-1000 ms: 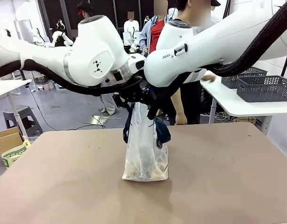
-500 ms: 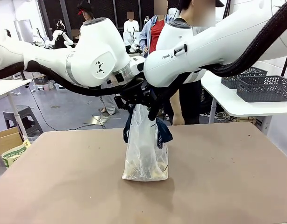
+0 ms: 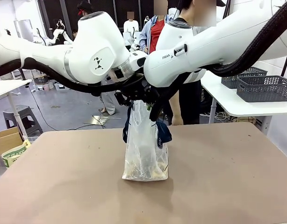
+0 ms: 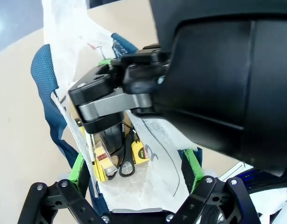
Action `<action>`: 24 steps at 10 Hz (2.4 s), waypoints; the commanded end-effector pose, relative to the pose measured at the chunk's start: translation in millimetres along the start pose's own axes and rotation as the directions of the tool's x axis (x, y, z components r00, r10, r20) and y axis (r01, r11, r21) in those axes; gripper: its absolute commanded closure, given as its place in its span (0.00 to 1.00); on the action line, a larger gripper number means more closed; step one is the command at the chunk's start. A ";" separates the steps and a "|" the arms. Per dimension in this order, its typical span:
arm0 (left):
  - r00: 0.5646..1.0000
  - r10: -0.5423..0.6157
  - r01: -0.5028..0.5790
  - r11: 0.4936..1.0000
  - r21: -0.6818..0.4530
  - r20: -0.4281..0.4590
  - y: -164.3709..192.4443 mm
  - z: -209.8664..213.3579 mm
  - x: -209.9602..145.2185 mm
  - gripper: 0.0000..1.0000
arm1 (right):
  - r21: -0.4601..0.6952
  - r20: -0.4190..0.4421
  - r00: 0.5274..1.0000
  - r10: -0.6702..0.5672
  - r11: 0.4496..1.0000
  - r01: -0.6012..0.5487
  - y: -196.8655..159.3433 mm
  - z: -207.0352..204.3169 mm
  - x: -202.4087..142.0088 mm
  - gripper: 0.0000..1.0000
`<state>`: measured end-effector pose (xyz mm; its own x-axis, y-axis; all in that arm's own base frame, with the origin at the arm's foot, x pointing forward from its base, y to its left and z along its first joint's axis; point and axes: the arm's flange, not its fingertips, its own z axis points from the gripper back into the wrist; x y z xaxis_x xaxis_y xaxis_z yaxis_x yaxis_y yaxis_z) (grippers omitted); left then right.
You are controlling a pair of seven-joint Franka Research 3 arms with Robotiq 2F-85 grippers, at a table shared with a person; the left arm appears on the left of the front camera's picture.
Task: Transfer purchased items from the store into the shopping bag.
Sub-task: Move the Reusable shopping bag to the right side of the table.
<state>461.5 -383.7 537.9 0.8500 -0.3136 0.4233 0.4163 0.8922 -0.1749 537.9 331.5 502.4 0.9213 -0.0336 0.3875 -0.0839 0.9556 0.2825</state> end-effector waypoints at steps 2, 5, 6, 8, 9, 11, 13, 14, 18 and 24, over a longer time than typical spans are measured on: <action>0.999 -0.030 0.031 0.997 -0.076 0.021 5.1 2.7 -6.4 0.00 | 0.028 0.007 1.000 -0.012 1.000 0.012 1.8 -1.1 2.3 1.00; 0.999 -0.039 0.041 0.995 -0.090 0.028 4.7 2.6 -5.9 0.00 | 0.025 0.009 1.000 -0.008 1.000 0.008 2.4 -0.3 1.7 1.00; 0.998 -0.045 0.048 0.994 -0.098 0.034 4.7 2.7 -6.2 0.00 | 0.024 0.009 1.000 -0.007 1.000 0.007 2.4 -0.1 1.5 1.00; 0.998 -0.047 0.053 0.990 -0.134 0.046 7.3 1.7 -7.3 0.00 | 0.025 0.006 1.000 -0.008 1.000 0.008 2.6 -0.3 1.7 1.00; 0.997 -0.051 0.058 0.986 -0.154 0.055 8.6 1.2 -8.3 0.00 | 0.024 0.006 1.000 -0.008 1.000 0.008 2.6 -0.3 1.6 1.00; 0.997 -0.050 0.059 0.986 -0.154 0.065 9.3 2.5 -9.5 0.00 | 0.024 0.005 1.000 -0.008 1.000 0.008 2.1 -0.8 2.1 1.00; 0.998 -0.049 0.056 0.987 -0.154 0.047 10.4 -0.4 -9.8 0.00 | 0.025 0.004 1.000 -0.011 1.000 0.011 1.6 -1.2 2.0 1.00; 0.998 -0.059 0.061 0.986 -0.152 0.021 10.2 -3.9 -9.6 0.00 | 0.024 0.003 1.000 -0.012 1.000 0.011 1.6 -1.9 1.7 1.00; 0.996 -0.083 0.076 0.987 -0.144 -0.043 11.2 -16.4 -7.1 0.00 | 0.024 0.002 1.000 -0.014 1.000 0.014 1.6 -2.7 1.7 1.00; 0.989 -0.100 0.085 0.987 -0.137 -0.109 11.3 -21.8 -3.3 0.00 | 0.024 0.000 1.000 -0.017 1.000 0.017 1.4 -3.5 2.5 1.00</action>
<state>467.8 -380.5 516.0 0.8470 -0.4041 0.3452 0.5001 0.8261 -0.2599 538.5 330.8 501.7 0.9219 -0.0346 0.3860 -0.0821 0.9560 0.2817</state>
